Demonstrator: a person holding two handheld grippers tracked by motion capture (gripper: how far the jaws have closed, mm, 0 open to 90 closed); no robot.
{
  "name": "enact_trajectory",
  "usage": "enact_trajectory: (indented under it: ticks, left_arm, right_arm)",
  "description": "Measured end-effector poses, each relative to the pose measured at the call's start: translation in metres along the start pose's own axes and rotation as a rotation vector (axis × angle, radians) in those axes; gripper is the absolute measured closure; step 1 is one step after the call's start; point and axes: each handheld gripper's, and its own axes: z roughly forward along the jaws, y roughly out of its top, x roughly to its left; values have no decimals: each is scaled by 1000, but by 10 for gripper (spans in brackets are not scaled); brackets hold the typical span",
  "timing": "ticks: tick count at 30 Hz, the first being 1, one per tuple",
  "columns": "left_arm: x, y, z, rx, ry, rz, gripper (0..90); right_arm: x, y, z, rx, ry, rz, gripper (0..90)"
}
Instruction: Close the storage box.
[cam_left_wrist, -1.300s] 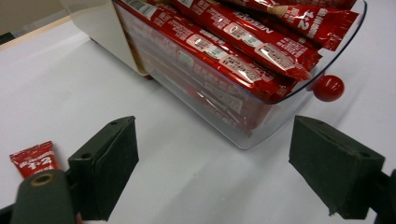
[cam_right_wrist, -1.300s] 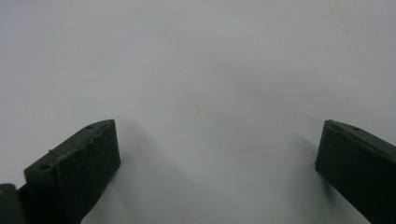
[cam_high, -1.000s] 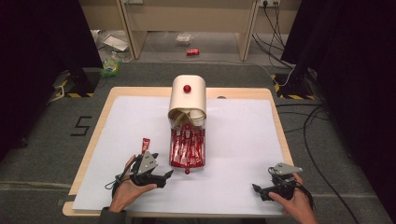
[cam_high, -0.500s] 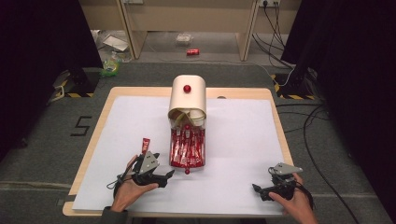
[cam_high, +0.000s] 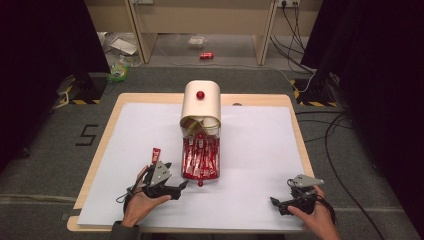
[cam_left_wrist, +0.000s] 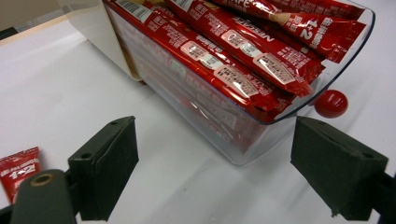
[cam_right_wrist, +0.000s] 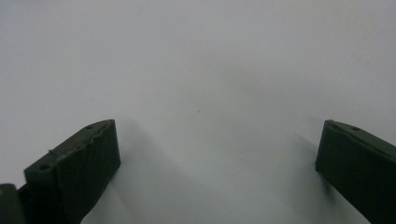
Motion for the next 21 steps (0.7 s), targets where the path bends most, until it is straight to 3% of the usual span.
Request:
enact_trajectory:
  ticks: [8,18,21]
  left_arm:
    - [0,1,2,4,8,-9,92]
    - [2,3,3,0,56,-13,82]
    - [1,5,4,-1,49,-20,79]
  right_arm:
    - [0,0,0,0,0,0,3]
    - [0,0,0,1,0,2,3]
    - [0,0,0,1,0,2,3]
